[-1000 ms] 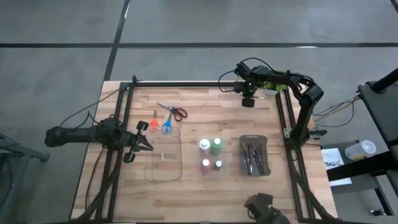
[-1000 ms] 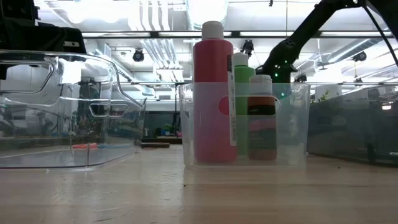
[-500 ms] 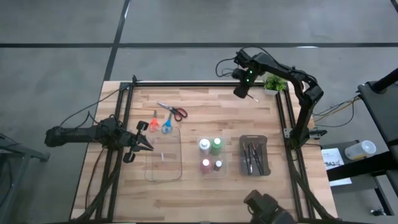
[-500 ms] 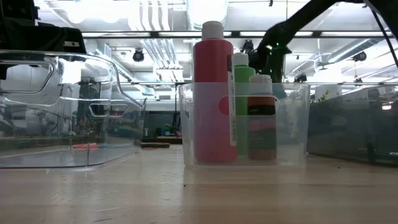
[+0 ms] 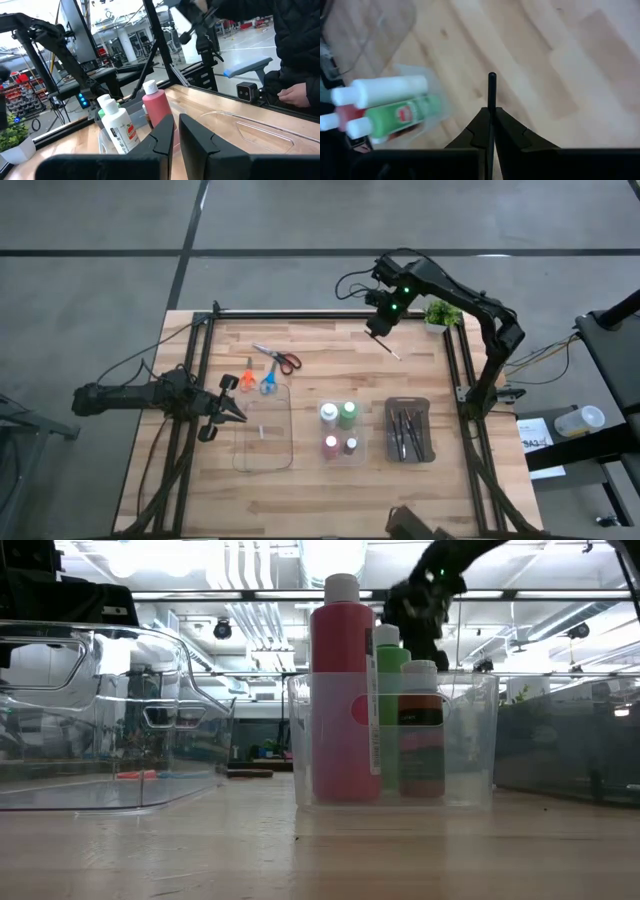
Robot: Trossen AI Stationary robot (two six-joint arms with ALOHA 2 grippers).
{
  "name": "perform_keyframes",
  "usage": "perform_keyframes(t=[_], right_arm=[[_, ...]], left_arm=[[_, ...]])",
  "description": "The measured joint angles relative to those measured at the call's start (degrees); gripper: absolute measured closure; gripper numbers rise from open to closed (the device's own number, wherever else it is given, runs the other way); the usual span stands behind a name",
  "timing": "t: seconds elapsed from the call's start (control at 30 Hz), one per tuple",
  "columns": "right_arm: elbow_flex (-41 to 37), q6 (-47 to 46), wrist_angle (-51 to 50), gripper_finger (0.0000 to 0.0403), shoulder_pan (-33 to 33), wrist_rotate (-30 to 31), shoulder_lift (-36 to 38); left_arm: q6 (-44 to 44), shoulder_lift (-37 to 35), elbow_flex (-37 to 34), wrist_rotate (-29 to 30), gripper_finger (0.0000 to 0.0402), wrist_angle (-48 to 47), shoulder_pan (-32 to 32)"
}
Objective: Pick & Place Paint Supplies
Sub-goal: Put the silver paintbrush into the black bin
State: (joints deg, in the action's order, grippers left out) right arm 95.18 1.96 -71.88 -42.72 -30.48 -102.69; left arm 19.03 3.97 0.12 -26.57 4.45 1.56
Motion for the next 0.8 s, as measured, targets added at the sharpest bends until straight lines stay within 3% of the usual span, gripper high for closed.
perform_keyframes(t=[0.4, 0.8], right_arm=[[-2.16, -14.85, 5.53, 0.039, 14.62, 1.57, 11.03], [-2.72, -30.99, 6.68, 0.039, 35.24, 20.8, 18.92]], left_arm=[[0.0, 0.0, -0.01, -0.01, 0.0366, -0.01, 0.01], [0.0, 0.0, -0.01, -0.01, 0.0366, -0.02, 0.0]])
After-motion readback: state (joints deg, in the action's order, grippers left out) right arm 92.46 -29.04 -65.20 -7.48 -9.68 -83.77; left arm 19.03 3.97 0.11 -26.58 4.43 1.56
